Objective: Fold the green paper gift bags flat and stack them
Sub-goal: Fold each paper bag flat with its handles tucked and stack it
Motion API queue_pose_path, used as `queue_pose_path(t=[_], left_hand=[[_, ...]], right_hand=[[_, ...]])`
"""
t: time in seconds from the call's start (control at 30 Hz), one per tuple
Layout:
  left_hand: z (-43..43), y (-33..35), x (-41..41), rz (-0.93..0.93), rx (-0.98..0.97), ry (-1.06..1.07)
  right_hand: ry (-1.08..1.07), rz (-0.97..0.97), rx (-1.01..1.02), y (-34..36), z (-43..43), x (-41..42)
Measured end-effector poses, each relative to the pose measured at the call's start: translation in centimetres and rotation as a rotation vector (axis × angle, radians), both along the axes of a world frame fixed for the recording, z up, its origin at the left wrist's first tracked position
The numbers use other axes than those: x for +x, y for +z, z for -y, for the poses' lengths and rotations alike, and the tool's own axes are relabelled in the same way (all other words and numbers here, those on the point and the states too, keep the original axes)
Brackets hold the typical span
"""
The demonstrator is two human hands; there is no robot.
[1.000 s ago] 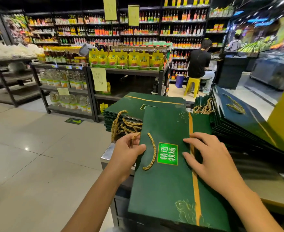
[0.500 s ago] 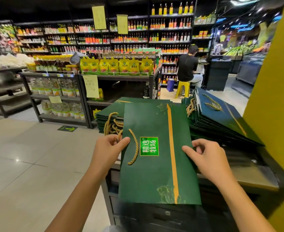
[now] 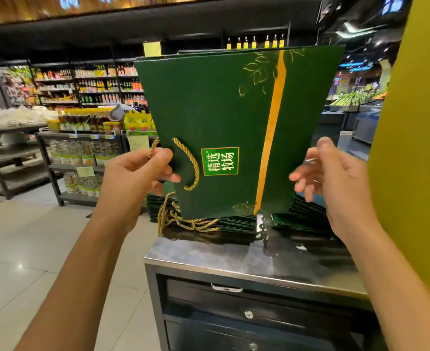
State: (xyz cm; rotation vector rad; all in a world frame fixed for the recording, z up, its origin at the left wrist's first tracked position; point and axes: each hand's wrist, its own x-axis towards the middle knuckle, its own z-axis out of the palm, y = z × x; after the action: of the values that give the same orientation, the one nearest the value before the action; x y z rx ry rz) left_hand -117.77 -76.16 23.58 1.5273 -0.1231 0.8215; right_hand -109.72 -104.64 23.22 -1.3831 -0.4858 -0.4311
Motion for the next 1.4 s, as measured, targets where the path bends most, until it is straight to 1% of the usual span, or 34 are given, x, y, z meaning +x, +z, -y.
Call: queue_pose_path(t=[0.07, 0.13, 0.2, 0.23, 0.3, 0.37, 0.47, 0.53, 0.63, 0.73, 0.8, 0.87, 0.93, 0.97, 1.0, 1.03, 1.1, 1.17, 1.27, 1.4], left_hand=[[-0.2, 0.0, 0.0, 0.004, 0.013, 0.001], [-0.5, -0.7, 0.2, 0.004, 0.043, -0.017], [-0.6, -1.7, 0.0, -0.007, 0.032, -0.085], [-0.7, -2.4, 0.0, -0.026, 0.012, -0.119], [-0.9, -3.9, 0.4, -0.093, -0.082, -0.160], [-1.1, -5.6, 1.0, -0.174, -0.110, -0.151], [-0.8, -8.2, 2.1, -0.304, -0.154, -0.168], [-0.7, -10.0, 3.2, -0.393, -0.146, -0.131], [-0.1, -12.3, 4.5, -0.495, -0.067, -0.064], [0.3, -12.7, 5.1, -0.559, -0.047, -0.114], [0.3, -12.5, 5.5, -0.575, 0.012, -0.159], [0.3, -12.5, 5.8, -0.589, 0.053, -0.172], [0.2, -12.9, 5.9, -0.594, 0.047, -0.183], [0.1, -13.1, 5.9, -0.589, 0.042, -0.189], [0.0, -13.3, 5.9, -0.581, 0.036, -0.195], [0.0, -13.4, 5.8, -0.567, 0.030, -0.203], [-0.3, -13.7, 5.7, -0.548, 0.033, -0.211], [-0.5, -13.9, 5.7, -0.531, 0.030, -0.220], [-0.9, -14.1, 5.6, -0.507, 0.030, -0.233], [-0.9, -14.4, 5.6, -0.488, 0.029, -0.251]], right_hand=[[0.070, -0.013, 0.064, 0.3, 0.1, 0.1], [0.117, -0.008, 0.054, -0.2, 0.2, 0.6], [0.113, -0.043, 0.024, -1.1, 0.3, 1.1], [0.085, -0.070, -0.016, -1.5, 0.4, 1.2], [0.016, -0.111, -0.165, -2.7, 0.6, 1.4], [0.032, -0.152, -0.294, -4.2, 0.9, 1.2], [0.035, -0.210, -0.386, -7.0, 1.0, 2.0], [-0.015, -0.208, -0.460, -9.0, 0.9, 2.8], [-0.063, -0.199, -0.574, -11.5, 1.1, 3.7], [-0.084, -0.194, -0.685, -12.8, 1.2, 4.2], [-0.133, -0.177, -0.751, -12.9, 1.1, 4.2], [-0.236, -0.134, -0.855, -12.7, 0.7, 4.3], [-0.399, -0.036, -0.990, -12.5, -0.1, 4.2], [-0.441, 0.022, -1.013, -12.3, -0.6, 4.1], [-0.436, 0.067, -0.995, -12.0, -1.4, 3.8], [-0.388, 0.090, -0.962, -11.6, -2.4, 3.5], [-0.241, 0.093, -0.880, -10.9, -5.0, 2.8], [-0.136, 0.090, -0.842, -10.4, -7.9, 2.4], [-0.074, 0.078, -0.891, -10.0, -11.9, 2.2], [-0.103, -0.042, -1.030, -9.1, -14.9, 3.2]])
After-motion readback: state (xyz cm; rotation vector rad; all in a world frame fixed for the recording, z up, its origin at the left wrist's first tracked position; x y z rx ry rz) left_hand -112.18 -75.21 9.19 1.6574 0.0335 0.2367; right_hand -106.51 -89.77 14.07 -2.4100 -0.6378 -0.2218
